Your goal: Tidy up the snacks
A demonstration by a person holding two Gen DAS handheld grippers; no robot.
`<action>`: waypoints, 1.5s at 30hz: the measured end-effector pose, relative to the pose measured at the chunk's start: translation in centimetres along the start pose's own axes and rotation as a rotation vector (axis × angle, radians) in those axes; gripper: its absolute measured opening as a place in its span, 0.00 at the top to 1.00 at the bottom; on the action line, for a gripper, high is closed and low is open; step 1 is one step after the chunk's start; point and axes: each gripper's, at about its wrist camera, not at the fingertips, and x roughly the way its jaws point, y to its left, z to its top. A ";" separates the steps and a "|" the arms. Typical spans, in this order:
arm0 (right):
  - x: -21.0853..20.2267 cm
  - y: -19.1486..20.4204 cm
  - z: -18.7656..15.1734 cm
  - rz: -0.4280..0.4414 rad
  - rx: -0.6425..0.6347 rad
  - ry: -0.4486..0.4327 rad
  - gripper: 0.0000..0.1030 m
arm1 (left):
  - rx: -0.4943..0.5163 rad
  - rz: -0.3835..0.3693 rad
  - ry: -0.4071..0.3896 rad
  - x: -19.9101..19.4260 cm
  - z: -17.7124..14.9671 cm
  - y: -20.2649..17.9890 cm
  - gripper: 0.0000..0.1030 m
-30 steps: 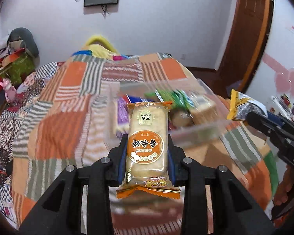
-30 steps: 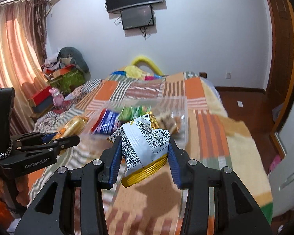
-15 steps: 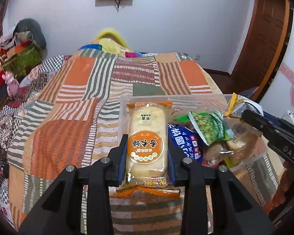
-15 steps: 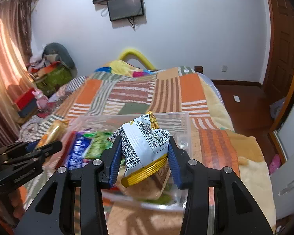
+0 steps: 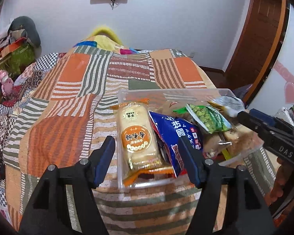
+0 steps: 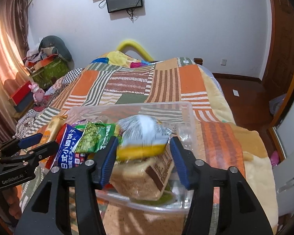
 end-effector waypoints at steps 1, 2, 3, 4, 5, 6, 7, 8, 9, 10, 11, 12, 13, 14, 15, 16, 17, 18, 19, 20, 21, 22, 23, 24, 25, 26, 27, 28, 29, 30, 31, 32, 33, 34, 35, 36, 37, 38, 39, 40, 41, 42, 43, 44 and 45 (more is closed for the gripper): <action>-0.5 -0.1 -0.1 0.004 0.002 -0.006 0.46 | 0.002 0.001 -0.008 -0.5 -0.1 -0.1 0.36; -1.1 -0.2 -0.1 0.007 0.003 -0.015 0.46 | 0.007 0.004 -0.020 -1.2 -0.1 -0.2 0.36; -1.4 -0.2 0.0 0.008 0.003 -0.022 0.46 | 0.010 0.007 -0.032 -1.9 -0.2 -0.3 0.36; -2.0 -0.3 0.1 0.011 0.001 -0.033 0.46 | 0.014 0.013 -0.054 -2.8 -0.2 -0.4 0.36; -2.8 -0.3 0.2 0.013 0.000 -0.046 0.46 | 0.018 0.016 -0.079 -4.0 -0.2 -0.6 0.36; -3.5 -0.3 0.3 0.015 -0.002 -0.061 0.46 | 0.017 0.014 -0.102 -5.1 -0.1 -0.8 0.36; -4.3 -0.1 0.4 0.017 -0.006 -0.078 0.46 | 0.013 0.008 -0.120 -6.0 0.0 -0.9 0.36; -5.4 -0.1 0.5 0.020 -0.007 -0.099 0.46 | 0.010 0.000 -0.143 -7.1 0.1 -1.0 0.36; -6.3 0.0 0.6 0.023 -0.008 -0.118 0.46 | 0.011 -0.007 -0.168 -8.3 0.2 -1.3 0.36; -7.4 0.0 0.7 0.029 -0.010 -0.138 0.46 | 0.016 -0.009 -0.198 -9.8 0.2 -1.7 0.36; -8.6 0.2 0.9 0.034 -0.012 -0.162 0.46 | 0.022 -0.011 -0.224 -11.1 0.3 -2.0 0.36; -9.4 0.3 0.9 0.039 -0.014 -0.181 0.46 | 0.028 -0.016 -0.251 -12.5 0.3 -2.4 0.36; -10.5 0.6 1.0 0.045 -0.018 -0.203 0.46 | 0.037 -0.019 -0.280 -14.0 0.3 -2.8 0.36; -11.7 0.9 1.1 0.051 -0.026 -0.227 0.46 | 0.044 -0.020 -0.306 -15.3 0.3 -3.2 0.36; -12.8 1.3 1.0 0.054 -0.034 -0.248 0.46 | 0.051 -0.017 -0.332 -16.5 0.2 -3.6 0.36; -13.9 1.6 1.1 0.057 -0.044 -0.271 0.46 | 0.058 -0.016 -0.362 -18.0 0.1 -4.0 0.36; -14.9 2.0 1.0 0.061 -0.054 -0.295 0.46 | 0.063 -0.016 -0.386 -19.1 0.0 -4.3 0.36; -15.9 2.3 0.9 0.064 -0.060 -0.316 0.46 | 0.068 -0.016 -0.407 -20.2 -0.2 -4.5 0.36; -16.9 2.6 0.8 0.070 -0.066 -0.338 0.46 | 0.074 -0.016 -0.431 -21.3 -0.4 -4.9 0.35; -17.9 2.8 0.6 0.079 -0.070 -0.358 0.45 | 0.080 -0.013 -0.452 -22.4 -0.6 -5.1 0.33; -18.6 3.0 0.5 0.088 -0.074 -0.369 0.43 | 0.085 -0.008 -0.471 -23.3 -0.9 -5.4 0.31; -19.3 3.2 0.4 0.094 -0.078 -0.383 0.42 | 0.089 -0.006 -0.485 -24.0 -1.1 -5.5 0.28; -19.9 3.4 0.2 0.093 -0.083 -0.398 0.40 | 0.095 -0.001 -0.498 -24.6 -1.4 -5.7 0.24; -20.2 3.7 0.1 0.090 -0.089 -0.409 0.40 | 0.103 0.005 -0.514 -25.3 -1.7 -5.9 0.22; -20.8 3.9 0.0 0.089 -0.095 -0.420 0.38 | 0.107 0.006 -0.523 -25.8 -1.9 -6.0 0.18; -20.8 4.0 -0.1 0.090 -0.096 -0.424 0.34 | 0.112 0.008 -0.534 -26.2 -2.1 -6.1 0.15; -21.0 4.2 -0.3 0.091 -0.097 -0.430 0.31 | 0.117 0.010 -0.546 -26.7 -2.4 -6.3 0.14; -21.3 4.3 -0.6 0.089 -0.096 -0.437 0.27 | 0.119 0.011 -0.551 -26.9 -2.6 -6.4 0.11; -21.4 4.4 -0.8 0.084 -0.093 -0.445 0.24 | 0.121 0.012 -0.556 -27.2 -2.8 -6.4 0.08; -21.5 4.5 -1.1 0.081 -0.091 -0.450 0.22 | 0.122 0.013 -0.560 -27.4 -3.0 -6.5 0.07; -21.5 4.7 -1.3 0.080 -0.088 -0.453 0.19 | 0.123 0.013 -0.562 -27.5 -3.2 -6.6 0.05; -21.4 4.8 -1.4 0.077 -0.087 -0.454 0.17 | 0.123 0.014 -0.563 -27.6 -3.4 -6.6 0.03; -21.3 4.9 -1.5 0.071 -0.086 -0.455 0.16 | 0.124 0.014 -0.564 -27.7 -3.6 -6.6 0.03; -21.2 5.0 -1.6 0.065 -0.086 -0.458 0.14 | 0.126 0.014 -0.565 -27.8 -3.8 -6.6 0.02; -21.4 5.2 -1.9 0.060 -0.087 -0.462 0.10 | 0.126 0.014 -0.565 -27.9 -4.0 -6.5 0.01; -21.4 5.3 -2.0 0.053 -0.087 -0.467 0.07 | 0.125 0.015 -0.565 -27.9 -4.0 -6.4 0.01; -21.4 5.4 -2.0 0.041 -0.084 -0.478 0.01 | 0.123 0.016 -0.566 -27.9 -4.1 -6.3 0.01; -21.7 5.4 -2.3 0.033 -0.083 -0.488 0.00 | 0.121 0.012 -0.565 -27.9 -4.2 -6.3 0.01; -22.2 5.4 -2.8 0.026 -0.083 -0.496 0.00 | 0.120 0.009 -0.564 -28.1 -4.4 -6.4 0.01; -22.2 5.5 -2.8 0.024 -0.086 -0.495 0.00 | 0.118 0.007 -0.562 -28.1 -4.4 -6.3 0.01; -22.2 5.6 -2.7 0.024 -0.090 -0.493 0.00 | 0.116 0.006 -0.562 -28.1 -4.5 -6.3 0.01; -22.1 5.7 -2.7 0.024 -0.092 -0.490 0.00 | 0.116 0.006 -0.564 -28.3 -4.6 -6.3 0.01; -22.2 5.7 -2.9 0.023 -0.093 -0.488 0.00 | 0.116 0.006 -0.566 -28.3 -4.7 -6.3 0.01; -22.2 5.8 -2.9 0.021 -0.093 -0.488 0.00 | 0.116 0.005 -0.567 -28.3 -4.7 -6.3 0.01; -22.4 5.7 -3.1 0.020 -0.092 -0.489 0.00 | 0.116 0.004 -0.568 -28.3 -4.7 -6.3 0.01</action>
